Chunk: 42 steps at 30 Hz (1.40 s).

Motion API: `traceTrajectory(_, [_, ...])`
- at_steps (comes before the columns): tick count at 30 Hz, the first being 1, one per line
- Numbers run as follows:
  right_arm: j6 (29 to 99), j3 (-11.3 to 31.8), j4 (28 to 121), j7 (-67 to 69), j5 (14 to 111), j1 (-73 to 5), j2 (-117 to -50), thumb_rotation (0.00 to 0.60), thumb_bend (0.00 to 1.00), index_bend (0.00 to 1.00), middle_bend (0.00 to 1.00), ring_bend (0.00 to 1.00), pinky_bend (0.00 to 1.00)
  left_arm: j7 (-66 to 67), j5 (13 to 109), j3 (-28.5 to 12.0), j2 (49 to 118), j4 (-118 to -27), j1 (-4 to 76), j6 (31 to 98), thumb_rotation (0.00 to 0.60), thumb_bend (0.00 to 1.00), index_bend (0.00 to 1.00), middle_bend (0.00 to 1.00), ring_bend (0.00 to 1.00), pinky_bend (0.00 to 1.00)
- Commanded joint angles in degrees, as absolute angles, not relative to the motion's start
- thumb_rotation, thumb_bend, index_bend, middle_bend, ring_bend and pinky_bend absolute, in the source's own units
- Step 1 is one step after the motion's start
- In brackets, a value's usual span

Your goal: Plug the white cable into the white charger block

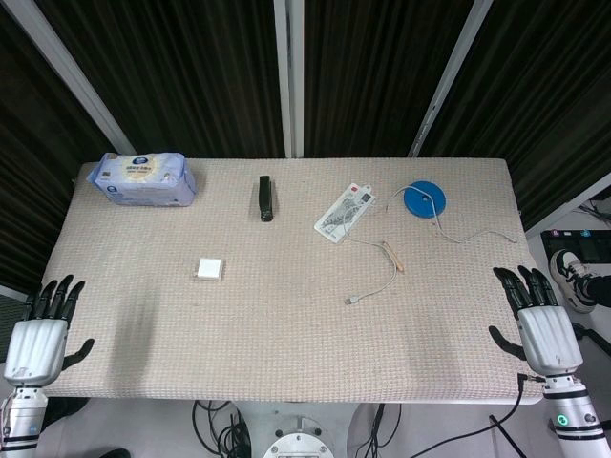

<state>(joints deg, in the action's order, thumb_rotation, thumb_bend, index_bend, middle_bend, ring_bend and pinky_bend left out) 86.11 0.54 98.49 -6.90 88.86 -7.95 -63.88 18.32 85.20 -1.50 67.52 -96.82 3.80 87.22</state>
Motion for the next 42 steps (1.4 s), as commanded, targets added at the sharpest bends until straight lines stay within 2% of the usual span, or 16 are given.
traceTrajectory(1, [85.75, 0.71, 98.52, -6.88, 89.00, -8.09, -64.05, 0.600, 0.15, 0.01, 0.13, 0.00, 0.00, 18.15, 85.20, -1.67, 67.81, -96.57, 3.58, 87.72, 0.600, 0.18, 0.07, 0.00, 0.00, 0.00])
traceTrajectory(9, [81.22, 2.12, 100.44, -8.64, 88.90, -11.02, -64.97, 0.600, 0.15, 0.11, 0.19, 0.00, 0.00, 17.71, 85.26, -1.59, 68.10, -96.26, 3.09, 88.24, 0.600, 0.17, 0.07, 0.00, 0.00, 0.00])
traceTrajectory(14, [72.14, 5.43, 102.26, -16.65, 85.81, -17.83, -68.54, 0.600, 0.22, 0.32, 0.29, 0.07, 0.03, 17.13, 85.72, -1.74, 68.15, -95.98, 3.38, 88.06, 0.600, 0.17, 0.07, 0.00, 0.00, 0.00])
traceTrajectory(17, [66.60, 7.73, 101.21, -22.72, 81.30, -22.24, -73.58, 0.600, 0.23, 0.37, 0.33, 0.09, 0.05, 16.86, 85.70, -1.74, 68.16, -95.90, 3.55, 87.65, 0.600, 0.17, 0.07, 0.00, 0.00, 0.00])
traceTrajectory(22, [59.11, 10.33, 96.49, -31.04, 72.48, -28.96, -82.92, 0.600, 0.24, 0.40, 0.35, 0.10, 0.05, 16.13, 85.32, -1.59, 68.04, -95.74, 3.51, 87.11, 0.600, 0.17, 0.07, 0.00, 0.00, 0.00])
traceTrajectory(29, [55.69, 10.64, 88.99, -36.69, 67.03, -34.37, -91.86, 0.600, 0.27, 0.45, 0.39, 0.13, 0.08, 15.16, 84.36, -1.56, 67.87, -95.35, 3.36, 86.46, 0.600, 0.17, 0.07, 0.00, 0.00, 0.00])
traceTrajectory(34, [55.28, 9.86, 85.39, -38.14, 65.09, -35.95, -95.23, 0.600, 0.29, 0.47, 0.42, 0.15, 0.08, 14.47, 83.81, -1.48, 68.14, -94.66, 3.36, 85.84, 0.600, 0.17, 0.07, 0.00, 0.00, 0.00])
traceTrajectory(42, [56.93, 8.26, 84.01, -39.84, 65.46, -36.63, -96.06, 0.600, 0.29, 0.49, 0.47, 0.18, 0.08, 13.60, 83.75, -1.49, 68.33, -94.01, 3.47, 85.46, 0.600, 0.17, 0.07, 0.00, 0.00, 0.00])
